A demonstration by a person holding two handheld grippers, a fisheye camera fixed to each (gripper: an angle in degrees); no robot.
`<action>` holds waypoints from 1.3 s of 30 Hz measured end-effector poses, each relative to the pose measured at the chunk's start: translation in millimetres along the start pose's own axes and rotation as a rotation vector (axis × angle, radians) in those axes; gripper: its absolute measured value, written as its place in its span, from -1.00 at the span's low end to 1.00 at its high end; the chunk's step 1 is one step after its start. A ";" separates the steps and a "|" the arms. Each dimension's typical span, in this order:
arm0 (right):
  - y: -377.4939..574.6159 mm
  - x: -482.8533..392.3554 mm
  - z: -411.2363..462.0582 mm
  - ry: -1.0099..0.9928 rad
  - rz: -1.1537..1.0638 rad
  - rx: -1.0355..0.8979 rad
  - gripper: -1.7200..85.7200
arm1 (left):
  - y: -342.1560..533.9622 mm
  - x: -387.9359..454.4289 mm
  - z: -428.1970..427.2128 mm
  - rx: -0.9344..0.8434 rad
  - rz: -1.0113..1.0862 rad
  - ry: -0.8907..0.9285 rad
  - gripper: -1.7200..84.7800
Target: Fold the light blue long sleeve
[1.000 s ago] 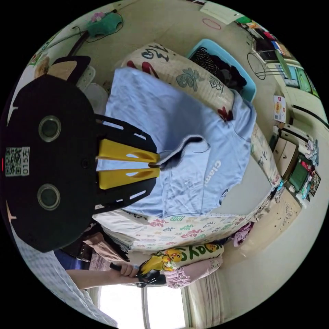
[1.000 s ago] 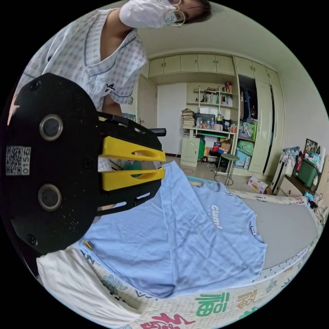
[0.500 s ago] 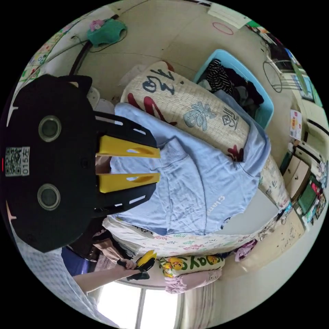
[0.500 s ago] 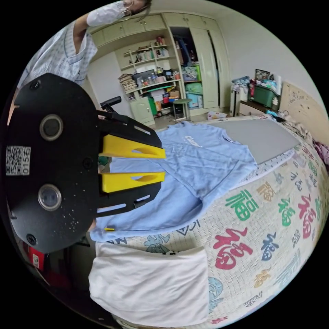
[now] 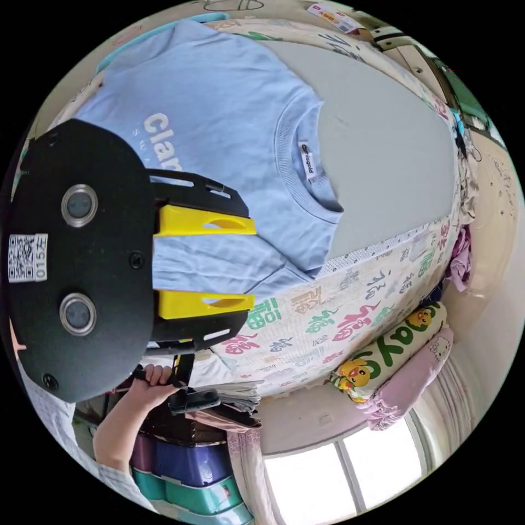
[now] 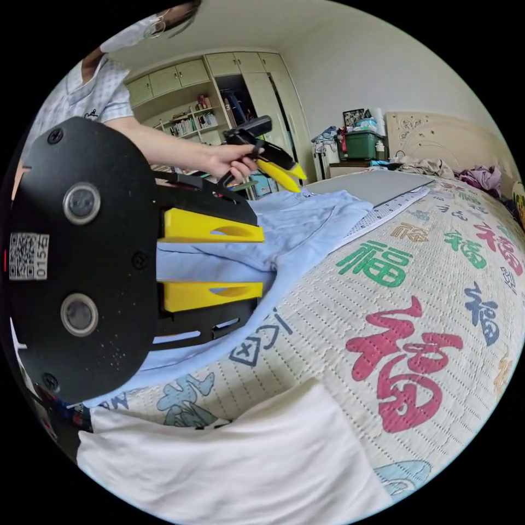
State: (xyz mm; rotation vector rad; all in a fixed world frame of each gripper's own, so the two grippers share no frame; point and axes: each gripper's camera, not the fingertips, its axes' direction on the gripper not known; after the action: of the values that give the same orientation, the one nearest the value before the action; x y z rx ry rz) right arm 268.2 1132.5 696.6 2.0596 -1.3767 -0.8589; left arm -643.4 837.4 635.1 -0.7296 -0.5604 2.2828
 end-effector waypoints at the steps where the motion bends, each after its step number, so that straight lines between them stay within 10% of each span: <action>1: -5.4 9.9 -4.3 -0.008 -0.013 -0.008 -0.73 | -17.3 1.1 14.0 -0.023 -0.039 -0.021 -0.64; 16: -52.0 144.0 -123.5 0.075 -0.077 0.111 -0.97 | -116.1 57.6 64.0 -0.007 0.121 -0.164 -0.95; 39: -13.9 373.5 -80.6 0.173 -0.153 -0.121 -0.95 | -115.0 -13.8 91.9 -0.177 0.106 -0.194 -0.83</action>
State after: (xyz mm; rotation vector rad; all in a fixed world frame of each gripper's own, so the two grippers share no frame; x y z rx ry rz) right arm 442.8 794.5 658.4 2.1112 -1.0610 -0.7850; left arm -639.6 889.2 773.5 -0.6383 -0.8412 2.4407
